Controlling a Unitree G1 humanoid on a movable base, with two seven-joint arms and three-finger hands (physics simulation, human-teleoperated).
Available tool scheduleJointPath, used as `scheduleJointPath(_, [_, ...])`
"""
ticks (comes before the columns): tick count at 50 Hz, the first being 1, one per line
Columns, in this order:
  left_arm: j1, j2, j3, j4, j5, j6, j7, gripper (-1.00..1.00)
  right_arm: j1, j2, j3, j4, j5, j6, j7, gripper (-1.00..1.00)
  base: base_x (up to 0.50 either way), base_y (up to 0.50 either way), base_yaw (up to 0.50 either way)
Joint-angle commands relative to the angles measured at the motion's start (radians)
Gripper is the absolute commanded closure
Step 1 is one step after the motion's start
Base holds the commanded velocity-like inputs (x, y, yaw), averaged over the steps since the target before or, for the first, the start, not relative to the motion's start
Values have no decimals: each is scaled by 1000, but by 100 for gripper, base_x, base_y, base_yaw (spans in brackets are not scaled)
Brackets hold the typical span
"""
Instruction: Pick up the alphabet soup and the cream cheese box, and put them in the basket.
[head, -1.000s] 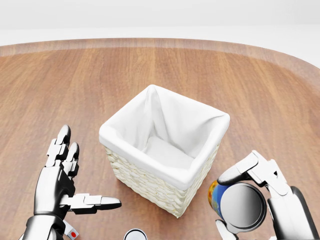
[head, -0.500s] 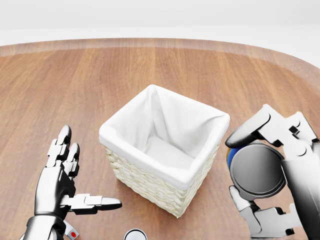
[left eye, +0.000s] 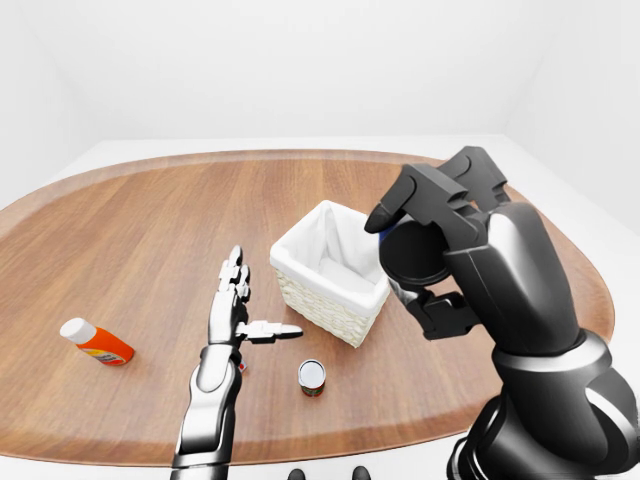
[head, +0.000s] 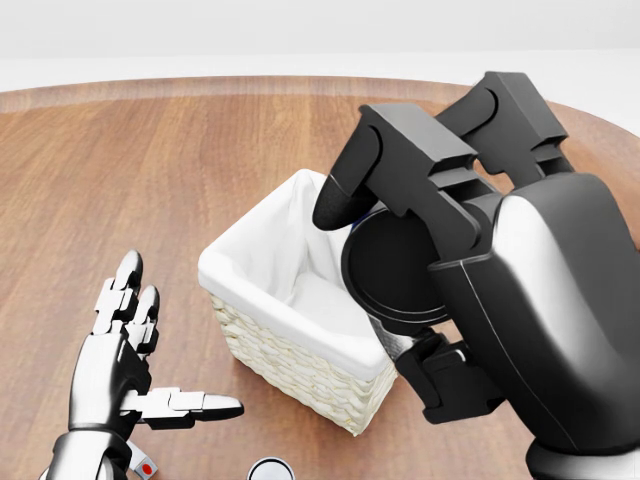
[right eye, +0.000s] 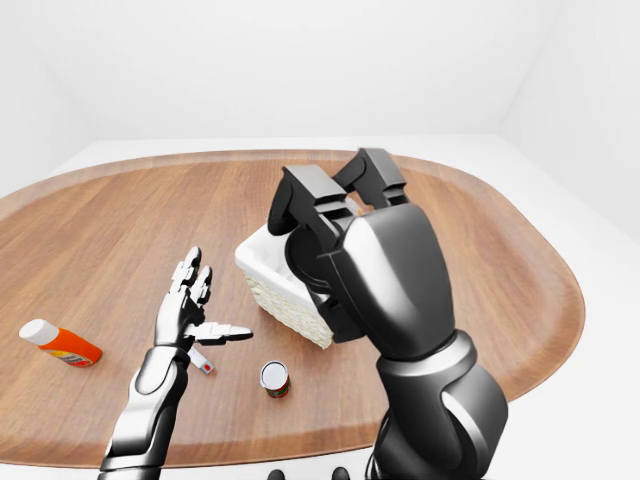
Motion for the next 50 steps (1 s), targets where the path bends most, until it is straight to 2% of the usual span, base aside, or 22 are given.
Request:
scheduleJointPath(1, [-1, 1, 1, -1, -2, 2, -1, -100, -141, -9, 99, 66, -49, 0, 0, 100, 0, 0, 0])
scheduleJointPath(5, [1, 1, 1, -13, -2, 11, -1, -100, -179, 4, 80, 125, -10, 0, 0, 100, 0, 0, 0])
scheduleJointPath(10, [-3, 1, 2, 6, -2, -3, -2, -100, -220, -14, 36, 203, 108, 0, -39, 100, 0, 0, 0])
scheduleJointPath(11, [-3, 1, 2, 4, -2, -1, -2, -100, -236, -23, -1, 245, 172, 0, -80, 100, 0, 0, 0])
scheduleJointPath(17, [-3, 1, 2, 5, -2, -4, -2, -100, -279, -83, -37, 351, 347, 0, -217, 100, 0, 0, 0])
scheduleJointPath(22, [-2, 2, 3, 2, -3, -2, -2, -100, -301, -129, -83, 556, 540, 0, -383, 100, 0, 0, 0])
scheduleJointPath(28, [-4, 2, 5, 6, -4, -4, -2, -100, -351, -170, -107, 809, 694, 0, -516, 100, 0, 0, 0])
scheduleJointPath(36, [-5, 2, 5, 7, -3, -5, 0, -100, -394, -183, -90, 1001, 752, 0, -575, 100, 0, 0, 0])
scheduleJointPath(50, [-4, 2, 4, 3, -3, -4, 1, -100, -369, -174, -82, 1085, 766, 0, -581, 100, 0, 0, 0])
